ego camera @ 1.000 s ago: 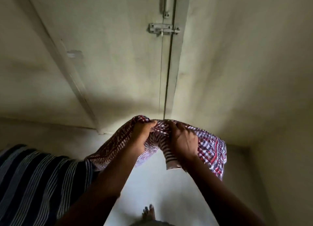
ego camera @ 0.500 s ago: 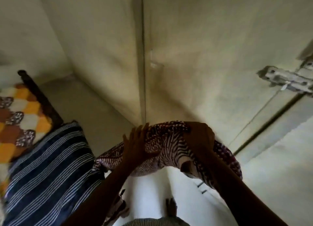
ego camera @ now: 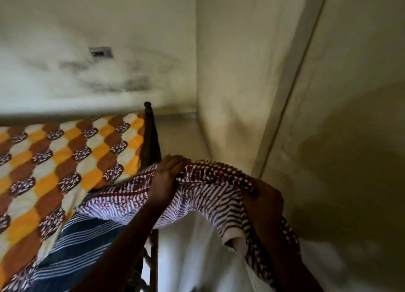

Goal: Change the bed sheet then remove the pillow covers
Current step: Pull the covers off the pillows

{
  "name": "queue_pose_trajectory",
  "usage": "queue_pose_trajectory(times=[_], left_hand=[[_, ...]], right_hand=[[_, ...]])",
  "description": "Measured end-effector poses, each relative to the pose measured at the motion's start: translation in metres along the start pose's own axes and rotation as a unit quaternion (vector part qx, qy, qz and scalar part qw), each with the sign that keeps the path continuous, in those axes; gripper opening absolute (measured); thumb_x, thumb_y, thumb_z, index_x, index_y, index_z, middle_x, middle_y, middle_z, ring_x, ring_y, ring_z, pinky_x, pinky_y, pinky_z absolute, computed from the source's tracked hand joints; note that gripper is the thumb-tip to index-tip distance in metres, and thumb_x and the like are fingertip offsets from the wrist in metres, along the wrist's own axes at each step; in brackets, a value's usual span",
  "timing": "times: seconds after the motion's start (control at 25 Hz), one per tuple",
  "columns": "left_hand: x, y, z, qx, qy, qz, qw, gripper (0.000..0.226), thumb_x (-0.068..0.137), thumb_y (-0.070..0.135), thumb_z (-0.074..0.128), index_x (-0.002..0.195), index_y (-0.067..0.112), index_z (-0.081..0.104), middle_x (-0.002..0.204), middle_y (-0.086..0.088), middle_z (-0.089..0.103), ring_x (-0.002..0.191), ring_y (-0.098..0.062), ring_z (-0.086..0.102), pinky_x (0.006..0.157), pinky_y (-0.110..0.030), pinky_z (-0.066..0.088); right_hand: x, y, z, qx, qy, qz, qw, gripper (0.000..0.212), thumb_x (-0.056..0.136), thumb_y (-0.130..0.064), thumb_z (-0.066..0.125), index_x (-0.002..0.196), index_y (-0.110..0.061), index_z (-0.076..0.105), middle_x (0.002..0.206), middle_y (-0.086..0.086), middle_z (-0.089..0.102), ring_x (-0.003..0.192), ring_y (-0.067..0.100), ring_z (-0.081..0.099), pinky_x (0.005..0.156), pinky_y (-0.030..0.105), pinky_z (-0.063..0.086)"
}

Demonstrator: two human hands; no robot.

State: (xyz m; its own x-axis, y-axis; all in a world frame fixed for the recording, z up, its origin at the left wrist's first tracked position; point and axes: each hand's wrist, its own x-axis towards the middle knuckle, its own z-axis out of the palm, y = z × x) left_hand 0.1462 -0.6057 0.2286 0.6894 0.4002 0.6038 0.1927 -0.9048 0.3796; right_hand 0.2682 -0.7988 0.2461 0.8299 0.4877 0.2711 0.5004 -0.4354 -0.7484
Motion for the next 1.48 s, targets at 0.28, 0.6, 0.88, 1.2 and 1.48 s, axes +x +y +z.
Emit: queue_pose_trajectory(times=[0.28,0.6,0.88,1.2,1.48], left_hand=[[0.079,-0.086,-0.01,0.061,0.142,-0.057,0.986,0.03,0.079,0.023,0.055,0.103,0.01,0.068,0.105,-0.006,0.065,0.101,-0.016,0.052,0.082,-0.029,0.045],[0.188,-0.195,-0.038,0.126,0.216,-0.131,0.959,0.033,0.07,-0.004,0.066,0.101,0.005,0.069,0.102,-0.009,0.067,0.096,-0.024,0.061,0.078,-0.037,0.054],[0.277,-0.276,-0.063,0.234,0.256,-0.14,0.927,0.024,0.069,-0.006,0.063,0.089,0.004,0.072,0.097,-0.007,0.069,0.093,-0.009,0.052,0.074,-0.017,0.041],[0.314,-0.403,-0.068,0.314,0.299,-0.285,0.855,0.023,0.067,-0.006,0.066,0.089,-0.001,0.072,0.094,-0.013,0.069,0.092,-0.015,0.052,0.074,-0.014,0.039],[0.286,-0.505,-0.072,0.334,0.367,-0.413,0.763,0.034,0.062,-0.017,0.067,0.092,-0.002,0.072,0.096,-0.011,0.066,0.093,-0.017,0.057,0.076,-0.008,0.039]], right_hand=[[0.152,-0.046,0.097,0.04,0.025,-0.174,0.984,0.047,0.077,-0.038,0.046,0.079,0.002,0.072,0.072,0.016,0.071,0.065,0.031,0.067,0.063,0.031,0.045],[0.326,-0.13,0.213,0.078,-0.033,-0.259,0.962,0.027,0.074,-0.022,0.059,0.085,-0.003,0.075,0.082,0.013,0.073,0.077,0.03,0.07,0.073,0.032,0.05],[0.454,-0.195,0.322,0.184,-0.094,-0.328,0.922,0.047,0.076,-0.043,0.05,0.085,-0.003,0.075,0.082,0.011,0.074,0.078,0.026,0.069,0.071,0.033,0.054],[0.526,-0.27,0.492,0.244,-0.186,-0.406,0.861,0.023,0.073,-0.021,0.066,0.084,-0.003,0.075,0.08,0.011,0.074,0.073,0.025,0.07,0.072,0.025,0.048],[0.523,-0.331,0.63,0.294,-0.267,-0.503,0.768,0.027,0.075,-0.022,0.055,0.083,-0.005,0.074,0.076,0.008,0.073,0.068,0.022,0.07,0.064,0.021,0.05]])
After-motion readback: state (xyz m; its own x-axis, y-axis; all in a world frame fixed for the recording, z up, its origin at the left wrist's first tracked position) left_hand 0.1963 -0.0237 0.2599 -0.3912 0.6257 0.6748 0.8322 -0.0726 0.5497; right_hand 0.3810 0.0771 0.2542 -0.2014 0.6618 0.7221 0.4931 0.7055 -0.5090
